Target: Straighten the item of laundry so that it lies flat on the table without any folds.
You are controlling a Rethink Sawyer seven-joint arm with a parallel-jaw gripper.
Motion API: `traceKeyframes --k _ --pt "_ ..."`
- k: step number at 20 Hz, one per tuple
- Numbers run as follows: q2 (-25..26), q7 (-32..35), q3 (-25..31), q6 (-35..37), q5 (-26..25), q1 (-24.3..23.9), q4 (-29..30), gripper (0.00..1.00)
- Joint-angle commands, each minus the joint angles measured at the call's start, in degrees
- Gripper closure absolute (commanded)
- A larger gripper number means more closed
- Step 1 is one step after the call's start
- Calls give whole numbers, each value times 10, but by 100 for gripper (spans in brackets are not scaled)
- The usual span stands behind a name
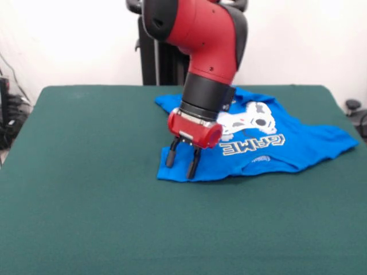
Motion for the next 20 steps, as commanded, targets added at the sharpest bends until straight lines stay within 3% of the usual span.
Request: traceKeyframes --k 1,5,6,7,14,20 --pt "42 -20 132 24 -14 -70 -16 0" --pt "6 -93 239 109 -60 -163 15 0" --pt "4 -99 241 121 -62 -165 15 0" --pt "0 -102 254 135 -72 -175 19 100" --pt "-13 -124 296 230 -57 -211 26 100" --pt "-12 -111 299 228 -72 -212 22 100"
